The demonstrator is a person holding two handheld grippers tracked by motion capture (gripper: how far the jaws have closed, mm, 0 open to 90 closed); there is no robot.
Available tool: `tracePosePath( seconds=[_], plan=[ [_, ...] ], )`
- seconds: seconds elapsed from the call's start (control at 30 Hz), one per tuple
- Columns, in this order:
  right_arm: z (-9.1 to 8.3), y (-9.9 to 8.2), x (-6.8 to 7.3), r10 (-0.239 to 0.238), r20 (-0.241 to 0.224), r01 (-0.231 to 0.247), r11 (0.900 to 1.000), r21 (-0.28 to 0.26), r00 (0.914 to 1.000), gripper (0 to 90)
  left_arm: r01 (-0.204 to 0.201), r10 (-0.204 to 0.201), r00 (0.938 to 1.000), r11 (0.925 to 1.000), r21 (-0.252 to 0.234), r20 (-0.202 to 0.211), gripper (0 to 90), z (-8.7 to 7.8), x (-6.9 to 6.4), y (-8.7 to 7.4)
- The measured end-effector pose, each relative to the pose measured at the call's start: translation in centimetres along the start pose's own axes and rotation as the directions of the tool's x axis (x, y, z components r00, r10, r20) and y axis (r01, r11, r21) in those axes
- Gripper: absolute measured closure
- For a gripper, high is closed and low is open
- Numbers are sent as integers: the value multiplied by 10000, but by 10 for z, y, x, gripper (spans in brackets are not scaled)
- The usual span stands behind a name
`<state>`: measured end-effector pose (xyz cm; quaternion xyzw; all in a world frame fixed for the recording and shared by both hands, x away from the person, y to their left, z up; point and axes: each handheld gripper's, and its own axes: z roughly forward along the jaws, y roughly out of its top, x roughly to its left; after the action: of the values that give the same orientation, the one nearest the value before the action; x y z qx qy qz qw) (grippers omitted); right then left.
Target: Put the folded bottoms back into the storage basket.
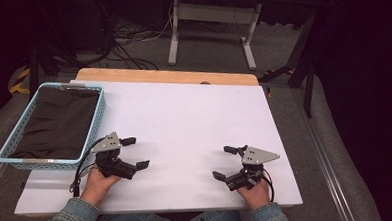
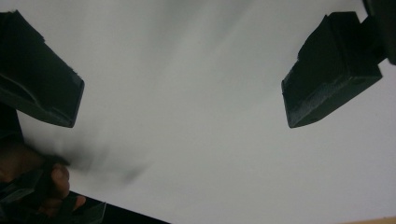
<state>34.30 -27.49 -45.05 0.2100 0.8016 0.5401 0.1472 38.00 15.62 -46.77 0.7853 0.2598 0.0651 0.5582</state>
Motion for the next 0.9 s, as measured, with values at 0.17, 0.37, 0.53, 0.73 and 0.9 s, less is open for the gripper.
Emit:
tracePosePath(
  seconds=[0.17,0.37,0.53,0.73,0.9],
  plan=[
    [-1,0,0,34,-29,-34,10000,-68,10000,35,-78,77,9999,10000,-8,-147,0,1,-1,-1],
    [-1,0,0,23,-67,-24,9999,-104,10000,35,-397,401,9989,9991,170,-246,0,4,-4,0],
    [-1,0,0,33,-65,-33,10000,-93,10000,35,-365,371,9990,9991,210,-260,0,4,-4,0],
    [-1,0,0,28,-68,-28,10000,-92,10000,35,-425,436,9984,9986,302,-357,0,5,-6,0],
    [-1,0,0,10,-76,-10,9999,-100,10000,35,-344,351,9990,9990,270,-275,0,4,-5,0]
  ],
)
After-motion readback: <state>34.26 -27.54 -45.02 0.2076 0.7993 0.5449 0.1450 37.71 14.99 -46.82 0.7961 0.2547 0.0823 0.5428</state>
